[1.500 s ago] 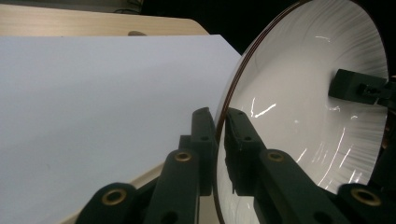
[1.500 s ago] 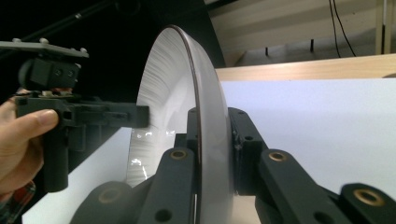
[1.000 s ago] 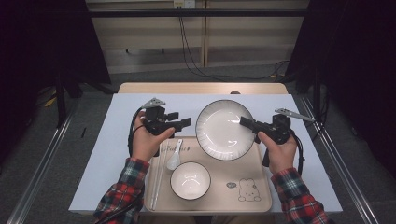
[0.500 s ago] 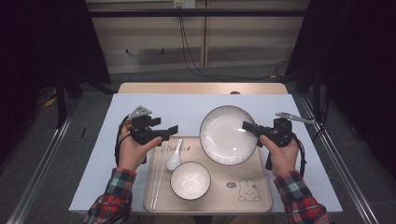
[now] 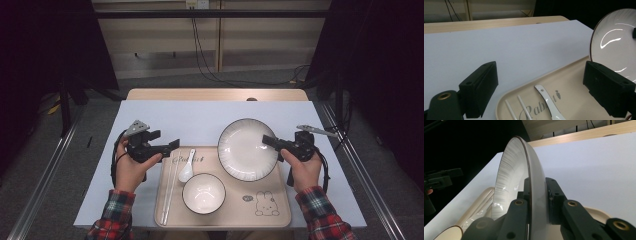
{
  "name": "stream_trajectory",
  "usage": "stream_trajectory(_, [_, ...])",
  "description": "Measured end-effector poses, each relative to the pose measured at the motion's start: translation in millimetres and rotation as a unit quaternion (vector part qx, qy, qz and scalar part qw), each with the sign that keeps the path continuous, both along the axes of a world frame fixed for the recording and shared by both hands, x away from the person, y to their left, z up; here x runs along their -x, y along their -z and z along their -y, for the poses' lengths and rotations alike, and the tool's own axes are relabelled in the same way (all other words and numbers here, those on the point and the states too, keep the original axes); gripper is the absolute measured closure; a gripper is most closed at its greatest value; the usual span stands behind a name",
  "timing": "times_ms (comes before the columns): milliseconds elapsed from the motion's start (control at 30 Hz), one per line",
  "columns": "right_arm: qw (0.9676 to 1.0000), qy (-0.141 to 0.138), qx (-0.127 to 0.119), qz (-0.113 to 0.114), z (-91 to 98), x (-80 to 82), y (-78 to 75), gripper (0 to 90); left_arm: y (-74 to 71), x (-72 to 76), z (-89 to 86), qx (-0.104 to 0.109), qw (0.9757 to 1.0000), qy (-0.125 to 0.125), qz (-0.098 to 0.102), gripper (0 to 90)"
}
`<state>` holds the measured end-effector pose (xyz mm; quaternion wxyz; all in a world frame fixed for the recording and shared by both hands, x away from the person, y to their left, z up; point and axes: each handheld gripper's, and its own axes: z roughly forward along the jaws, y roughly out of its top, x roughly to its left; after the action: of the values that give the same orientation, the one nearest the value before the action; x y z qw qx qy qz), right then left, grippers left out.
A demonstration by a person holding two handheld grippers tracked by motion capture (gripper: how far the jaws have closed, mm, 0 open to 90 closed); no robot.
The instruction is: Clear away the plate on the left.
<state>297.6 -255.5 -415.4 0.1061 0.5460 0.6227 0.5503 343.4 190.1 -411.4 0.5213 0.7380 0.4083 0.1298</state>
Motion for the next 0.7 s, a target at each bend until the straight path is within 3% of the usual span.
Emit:
stream_trajectory(300, [0.9999,0.004,0.001,-0.009,6.5,2.7,6.3,80.5,6.3,9.2,-8.2,-0.013,0.9999,-0.008,0.004,11.5])
stream_trajectory(600, [0.9995,0.001,0.013,-0.027,6.2,2.8,14.5,80.4,6.6,10.2,-11.0,-0.004,1.0,-0.006,0.004,11.3])
stream_trajectory(700, [0.9992,0.0,0.005,-0.04,7.2,2.7,17.0,80.4,7.1,10.3,-10.4,-0.006,0.9999,-0.009,0.008,11.3])
